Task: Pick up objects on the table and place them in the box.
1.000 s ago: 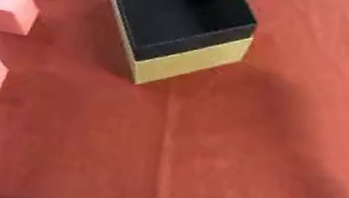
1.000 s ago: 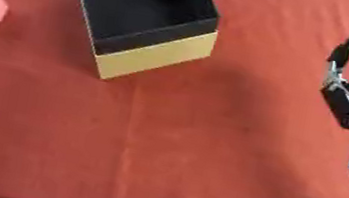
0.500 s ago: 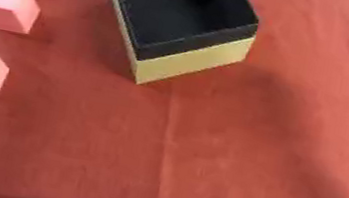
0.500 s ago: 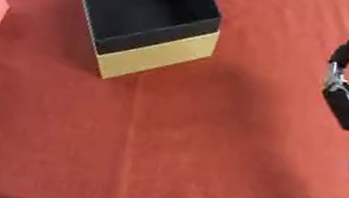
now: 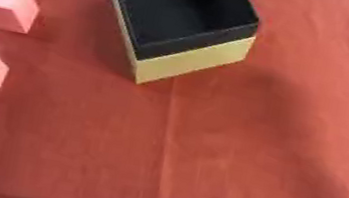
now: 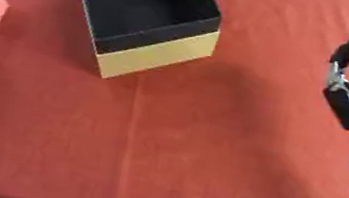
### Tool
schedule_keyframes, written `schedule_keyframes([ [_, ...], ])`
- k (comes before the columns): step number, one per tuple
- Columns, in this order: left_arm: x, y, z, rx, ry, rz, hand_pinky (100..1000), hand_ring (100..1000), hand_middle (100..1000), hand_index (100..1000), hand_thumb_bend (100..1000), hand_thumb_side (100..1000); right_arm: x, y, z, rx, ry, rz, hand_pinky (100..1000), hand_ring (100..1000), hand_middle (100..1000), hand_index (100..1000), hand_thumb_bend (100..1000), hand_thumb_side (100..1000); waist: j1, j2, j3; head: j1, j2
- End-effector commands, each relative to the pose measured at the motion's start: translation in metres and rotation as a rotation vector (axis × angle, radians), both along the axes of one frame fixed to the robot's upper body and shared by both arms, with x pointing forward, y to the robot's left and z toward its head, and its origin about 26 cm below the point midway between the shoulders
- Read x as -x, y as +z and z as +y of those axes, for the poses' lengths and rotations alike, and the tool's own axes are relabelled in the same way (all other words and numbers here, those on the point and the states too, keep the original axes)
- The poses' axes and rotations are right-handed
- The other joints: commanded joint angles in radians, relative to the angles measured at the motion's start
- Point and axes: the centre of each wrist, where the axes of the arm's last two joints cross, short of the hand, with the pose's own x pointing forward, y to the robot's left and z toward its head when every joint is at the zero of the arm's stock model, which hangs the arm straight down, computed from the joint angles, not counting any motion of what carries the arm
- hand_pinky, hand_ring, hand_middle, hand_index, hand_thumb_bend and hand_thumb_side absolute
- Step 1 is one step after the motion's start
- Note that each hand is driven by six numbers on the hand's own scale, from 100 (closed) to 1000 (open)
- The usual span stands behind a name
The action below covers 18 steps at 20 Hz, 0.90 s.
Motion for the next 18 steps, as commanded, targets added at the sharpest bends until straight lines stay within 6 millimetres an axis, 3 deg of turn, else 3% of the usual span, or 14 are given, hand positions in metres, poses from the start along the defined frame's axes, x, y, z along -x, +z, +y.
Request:
schedule_keyframes([
  [1,-0.001,0.012,0.004,-0.041,0.015,-0.035,834,944,901,970,445,614,0.001,0.008,-0.001,0.014,0.010,-0.022,100,165,293,514,100,100,0.002,-0.014,-0.002,0.002,0.005],
  [11,-0.010,0.004,0.005,-0.026,0.022,-0.015,811,918,833,941,415,630,0.001,0.008,0.001,0.006,0.015,-0.025,100,165,293,515,100,100,-0.003,-0.009,-0.010,0.005,0.005],
  [15,-0.013,0.002,0.005,-0.044,0.016,-0.006,805,911,811,929,474,635,0.001,0.008,0.001,0.003,0.016,-0.026,100,164,293,515,100,100,-0.004,-0.008,-0.012,0.007,0.005],
  [18,-0.014,-0.001,0.005,-0.066,0.019,-0.001,781,884,786,911,542,543,0.000,0.008,0.001,0.002,0.017,-0.027,100,165,293,515,100,100,-0.005,-0.007,-0.013,0.008,0.005],
])
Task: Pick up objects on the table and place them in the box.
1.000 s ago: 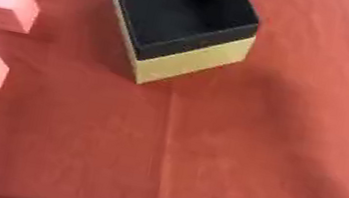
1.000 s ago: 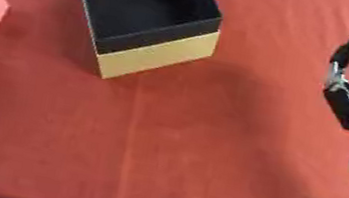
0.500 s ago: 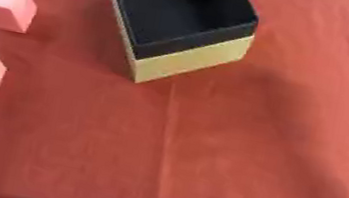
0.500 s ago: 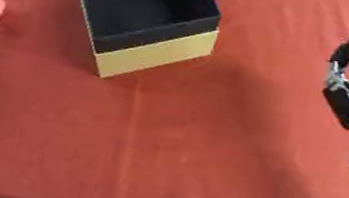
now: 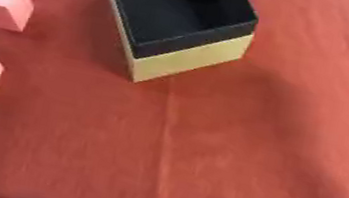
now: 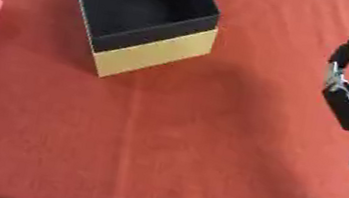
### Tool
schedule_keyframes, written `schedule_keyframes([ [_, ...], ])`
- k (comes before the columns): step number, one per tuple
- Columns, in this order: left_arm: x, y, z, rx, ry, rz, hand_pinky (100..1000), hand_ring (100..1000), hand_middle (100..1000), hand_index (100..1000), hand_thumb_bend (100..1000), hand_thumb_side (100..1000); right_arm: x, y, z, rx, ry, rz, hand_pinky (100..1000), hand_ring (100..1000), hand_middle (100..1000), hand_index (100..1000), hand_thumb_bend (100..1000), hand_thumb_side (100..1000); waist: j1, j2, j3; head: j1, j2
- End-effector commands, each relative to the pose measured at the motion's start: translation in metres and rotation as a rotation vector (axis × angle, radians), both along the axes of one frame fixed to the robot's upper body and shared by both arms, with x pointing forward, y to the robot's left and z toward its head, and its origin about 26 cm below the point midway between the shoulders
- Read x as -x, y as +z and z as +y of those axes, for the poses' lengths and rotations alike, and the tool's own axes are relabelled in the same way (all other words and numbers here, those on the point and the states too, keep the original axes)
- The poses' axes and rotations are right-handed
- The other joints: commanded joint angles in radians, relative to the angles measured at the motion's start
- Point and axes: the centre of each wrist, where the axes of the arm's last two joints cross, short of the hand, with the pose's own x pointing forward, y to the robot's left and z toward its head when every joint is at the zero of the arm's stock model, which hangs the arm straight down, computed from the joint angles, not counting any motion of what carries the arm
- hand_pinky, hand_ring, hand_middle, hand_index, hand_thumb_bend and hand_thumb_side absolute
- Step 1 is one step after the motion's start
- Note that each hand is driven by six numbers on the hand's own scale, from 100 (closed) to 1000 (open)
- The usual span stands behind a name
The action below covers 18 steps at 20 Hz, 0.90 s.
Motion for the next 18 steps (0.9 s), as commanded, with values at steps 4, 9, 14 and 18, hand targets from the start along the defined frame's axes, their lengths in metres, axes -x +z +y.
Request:
schedule_keyframes([
  [4,-0.002,0.005,0.004,-0.054,0.009,-0.015,721,819,738,889,550,434,0.001,0.009,0.000,0.005,0.008,-0.032,100,166,292,515,100,100,0.000,-0.014,-0.002,0.003,0.005],
  [9,0.000,0.009,0.000,-0.040,0.002,-0.055,668,755,688,860,498,288,0.001,0.008,0.000,0.003,0.008,-0.032,100,166,292,514,100,100,0.001,-0.014,-0.001,0.001,0.005],
  [14,0.003,0.018,-0.006,-0.009,0.008,-0.136,585,679,621,820,439,253,0.001,0.008,0.000,0.003,0.006,-0.030,100,166,291,514,100,100,0.003,-0.017,0.000,-0.002,0.005],
  [18,0.006,0.020,-0.008,0.018,0.006,-0.149,578,675,630,830,327,243,0.001,0.007,0.000,0.001,0.003,-0.029,100,166,291,514,100,100,0.004,-0.018,0.000,-0.006,0.005],
])
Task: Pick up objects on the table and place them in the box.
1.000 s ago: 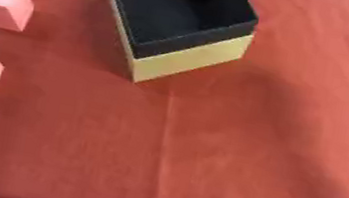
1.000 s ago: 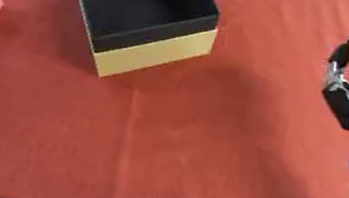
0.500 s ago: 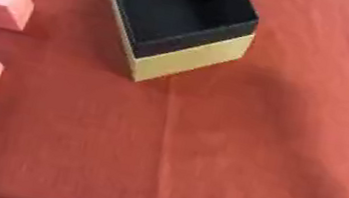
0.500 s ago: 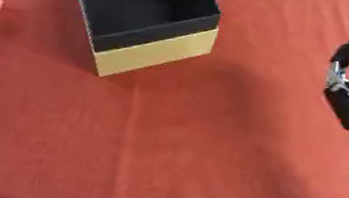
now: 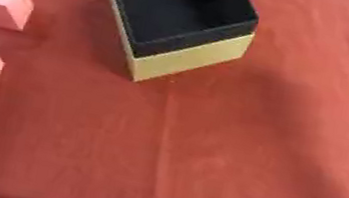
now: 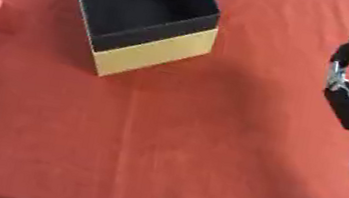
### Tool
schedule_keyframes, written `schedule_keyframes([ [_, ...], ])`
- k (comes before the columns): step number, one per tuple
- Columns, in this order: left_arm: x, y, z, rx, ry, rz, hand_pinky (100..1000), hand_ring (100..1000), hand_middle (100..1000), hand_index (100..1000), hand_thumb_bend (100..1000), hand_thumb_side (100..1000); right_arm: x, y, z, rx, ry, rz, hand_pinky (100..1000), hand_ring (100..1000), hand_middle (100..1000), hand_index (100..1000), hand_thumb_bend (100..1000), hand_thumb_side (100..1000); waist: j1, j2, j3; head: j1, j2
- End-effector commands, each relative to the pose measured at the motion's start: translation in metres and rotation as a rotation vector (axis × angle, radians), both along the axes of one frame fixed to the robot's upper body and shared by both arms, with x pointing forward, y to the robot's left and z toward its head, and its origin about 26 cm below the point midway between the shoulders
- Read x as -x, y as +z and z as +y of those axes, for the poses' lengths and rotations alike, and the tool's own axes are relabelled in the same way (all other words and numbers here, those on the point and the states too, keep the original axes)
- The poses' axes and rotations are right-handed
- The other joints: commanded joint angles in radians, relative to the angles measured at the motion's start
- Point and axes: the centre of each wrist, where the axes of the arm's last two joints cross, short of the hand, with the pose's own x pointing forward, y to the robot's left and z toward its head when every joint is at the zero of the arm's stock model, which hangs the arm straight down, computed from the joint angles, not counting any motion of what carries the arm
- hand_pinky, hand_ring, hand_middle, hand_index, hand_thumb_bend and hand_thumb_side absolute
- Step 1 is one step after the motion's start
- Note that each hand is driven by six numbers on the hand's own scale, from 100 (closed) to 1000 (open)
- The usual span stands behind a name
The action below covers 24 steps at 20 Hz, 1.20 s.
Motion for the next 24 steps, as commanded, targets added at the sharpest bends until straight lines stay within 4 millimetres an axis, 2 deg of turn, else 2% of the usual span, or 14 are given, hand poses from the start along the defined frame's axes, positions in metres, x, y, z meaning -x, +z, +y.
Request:
schedule_keyframes([
  [1,0.005,0.016,0.001,0.007,-0.006,-0.028,584,682,643,841,312,243,0.002,0.006,-0.001,0.008,0.002,-0.023,100,166,291,514,100,100,0.004,-0.021,0.001,-0.005,0.005],
  [2,0.007,0.017,0.000,0.011,-0.015,-0.012,601,699,667,859,255,338,0.002,0.006,-0.001,0.007,0.002,-0.023,100,166,290,514,100,100,0.005,-0.021,0.002,-0.006,0.005],
  [3,0.008,0.018,-0.001,0.013,-0.027,0.008,603,701,669,861,235,370,0.002,0.006,-0.001,0.007,0.001,-0.022,100,165,290,514,100,100,0.006,-0.021,0.003,-0.007,0.005],
  [5,0.011,0.023,-0.002,0.017,-0.039,0.025,595,689,639,847,249,318,0.002,0.006,-0.001,0.006,0.000,-0.022,100,166,290,514,100,100,0.007,-0.022,0.005,-0.009,0.005],
  [6,0.012,0.025,-0.002,0.019,-0.039,0.024,571,661,591,816,259,238,0.002,0.006,-0.001,0.006,0.000,-0.022,100,166,290,514,100,100,0.007,-0.023,0.005,-0.009,0.005],
  [8,0.013,0.030,-0.004,0.037,-0.033,0.006,488,593,521,764,227,224,0.002,0.006,-0.001,0.006,-0.001,-0.022,100,166,291,514,100,100,0.008,-0.024,0.006,-0.010,0.005],
  [9,0.014,0.032,-0.005,0.050,-0.033,-0.006,469,578,506,753,194,250,0.002,0.005,-0.001,0.006,-0.001,-0.021,100,166,291,514,100,100,0.008,-0.025,0.006,-0.011,0.005],
  [11,0.016,0.037,-0.008,0.069,-0.038,-0.029,429,545,471,725,212,213,0.002,0.005,-0.001,0.005,-0.003,-0.021,100,166,290,514,100,100,0.008,-0.027,0.006,-0.012,0.005],
  [15,0.019,0.045,-0.016,0.087,-0.069,-0.060,406,530,457,714,190,208,0.003,0.005,-0.002,0.007,-0.005,-0.019,100,166,291,514,100,100,0.008,-0.031,0.006,-0.017,0.005],
  [16,0.020,0.047,-0.019,0.088,-0.083,-0.064,404,529,457,714,173,250,0.003,0.005,-0.002,0.007,-0.005,-0.018,100,166,291,514,100,100,0.008,-0.032,0.006,-0.019,0.005],
  [17,0.022,0.051,-0.023,0.088,-0.102,-0.072,402,528,456,714,192,203,0.003,0.005,-0.002,0.008,-0.006,-0.018,100,167,291,514,100,100,0.009,-0.033,0.006,-0.020,0.005],
  [24,0.034,0.081,-0.061,0.094,-0.273,-0.131,388,523,451,714,175,190,0.003,0.006,-0.004,0.017,-0.007,-0.013,100,167,292,514,100,100,0.015,-0.043,0.007,-0.030,0.005],
])
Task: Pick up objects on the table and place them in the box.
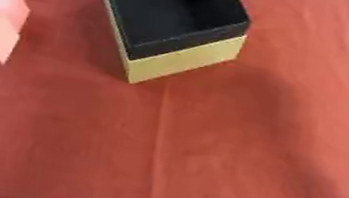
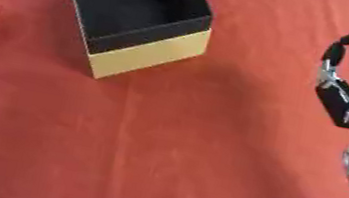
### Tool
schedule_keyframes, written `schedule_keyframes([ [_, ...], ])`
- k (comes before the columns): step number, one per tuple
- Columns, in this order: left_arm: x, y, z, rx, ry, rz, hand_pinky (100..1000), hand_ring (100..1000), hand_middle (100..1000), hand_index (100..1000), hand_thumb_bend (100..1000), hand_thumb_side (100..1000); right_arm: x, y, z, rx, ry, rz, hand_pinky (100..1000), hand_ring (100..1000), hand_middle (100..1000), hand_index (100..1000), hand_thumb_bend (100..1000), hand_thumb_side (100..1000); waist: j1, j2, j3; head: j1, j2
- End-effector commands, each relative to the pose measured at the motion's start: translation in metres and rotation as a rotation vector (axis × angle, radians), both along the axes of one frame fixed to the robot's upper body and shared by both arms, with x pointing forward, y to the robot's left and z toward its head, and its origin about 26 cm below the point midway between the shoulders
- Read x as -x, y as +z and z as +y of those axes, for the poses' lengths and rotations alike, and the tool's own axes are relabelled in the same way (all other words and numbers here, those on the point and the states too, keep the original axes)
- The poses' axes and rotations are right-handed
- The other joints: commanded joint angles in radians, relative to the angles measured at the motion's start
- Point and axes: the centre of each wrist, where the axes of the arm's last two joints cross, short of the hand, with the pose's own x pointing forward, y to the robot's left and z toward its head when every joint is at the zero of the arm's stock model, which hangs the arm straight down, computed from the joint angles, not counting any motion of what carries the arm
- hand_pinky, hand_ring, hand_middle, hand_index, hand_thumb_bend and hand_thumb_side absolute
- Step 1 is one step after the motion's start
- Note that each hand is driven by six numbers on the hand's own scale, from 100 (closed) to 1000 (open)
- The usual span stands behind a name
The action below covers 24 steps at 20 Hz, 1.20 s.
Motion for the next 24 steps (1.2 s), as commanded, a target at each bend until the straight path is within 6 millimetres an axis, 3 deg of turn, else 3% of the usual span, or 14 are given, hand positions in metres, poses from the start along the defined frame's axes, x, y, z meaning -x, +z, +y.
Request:
schedule_keyframes([
  [1,0.011,0.024,-0.017,-0.016,-0.079,-0.053,375,514,442,707,155,185,0.002,0.009,-0.004,0.028,-0.003,-0.022,100,167,292,514,100,100,0.005,-0.024,0.002,-0.007,0.005],
  [8,0.012,0.062,-0.069,0.090,-0.279,-0.130,334,493,418,700,100,153,0.002,0.010,-0.005,0.038,-0.003,-0.014,100,168,292,514,100,100,0.012,-0.037,-0.001,-0.009,0.005],
  [14,-0.009,0.084,-0.117,0.131,-0.378,-0.158,317,481,419,702,100,138,0.001,0.012,-0.004,0.044,0.014,-0.008,100,167,292,513,100,100,0.015,-0.043,-0.020,0.010,0.005],
  [19,-0.039,0.085,-0.152,0.125,-0.389,-0.166,311,472,413,697,105,129,0.000,0.015,-0.003,0.046,0.031,-0.009,100,167,292,513,100,100,0.016,-0.042,-0.041,0.027,0.005],
  [24,-0.069,0.071,-0.177,0.123,-0.375,-0.162,316,472,415,695,113,133,-0.002,0.018,-0.002,0.045,0.045,-0.014,100,167,292,513,100,100,0.015,-0.039,-0.055,0.042,0.005],
])
